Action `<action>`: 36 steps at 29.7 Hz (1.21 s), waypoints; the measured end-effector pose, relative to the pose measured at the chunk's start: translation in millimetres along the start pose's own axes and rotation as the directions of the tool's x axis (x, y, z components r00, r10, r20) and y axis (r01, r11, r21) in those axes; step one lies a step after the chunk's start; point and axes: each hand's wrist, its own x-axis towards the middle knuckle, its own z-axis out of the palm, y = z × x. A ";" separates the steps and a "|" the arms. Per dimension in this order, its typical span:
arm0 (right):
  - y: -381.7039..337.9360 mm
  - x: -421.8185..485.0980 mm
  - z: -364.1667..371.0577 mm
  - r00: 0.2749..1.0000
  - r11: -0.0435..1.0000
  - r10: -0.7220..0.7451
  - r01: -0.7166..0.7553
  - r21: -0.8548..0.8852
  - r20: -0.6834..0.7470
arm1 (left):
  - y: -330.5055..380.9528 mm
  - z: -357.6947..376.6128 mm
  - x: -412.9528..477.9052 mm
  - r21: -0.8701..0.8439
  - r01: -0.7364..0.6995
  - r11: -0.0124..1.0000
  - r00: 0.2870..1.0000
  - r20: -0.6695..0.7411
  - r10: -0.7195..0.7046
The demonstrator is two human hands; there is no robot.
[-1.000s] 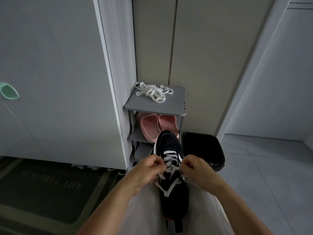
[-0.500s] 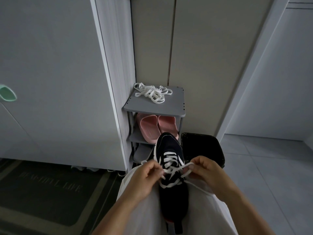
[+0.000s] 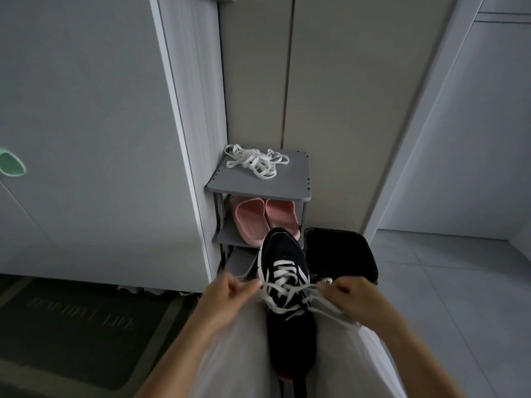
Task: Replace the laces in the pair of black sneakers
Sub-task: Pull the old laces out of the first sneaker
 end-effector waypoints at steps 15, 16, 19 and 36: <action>8.1 1.9 -31.3 0.919 1.000 0.011 -0.021 -0.022 -0.394 | 12.4 -26.4 14.1 -0.517 -0.064 0.853 0.952 -0.290 -0.104; 10.9 1.9 -37.4 0.901 0.998 0.001 -0.030 -0.059 -0.434 | 13.2 -39.2 17.9 -0.502 -0.077 0.862 0.942 -0.320 -0.103; 9.6 3.1 -29.5 0.957 0.981 -0.006 -0.050 -0.186 -0.291 | 11.3 -37.7 18.0 -0.358 -0.053 0.932 0.976 -0.217 -0.028; -24.1 -11.8 31.9 0.986 0.885 0.065 0.015 0.465 -0.155 | 5.5 34.4 -5.1 -0.237 -0.040 0.971 0.997 -0.073 0.023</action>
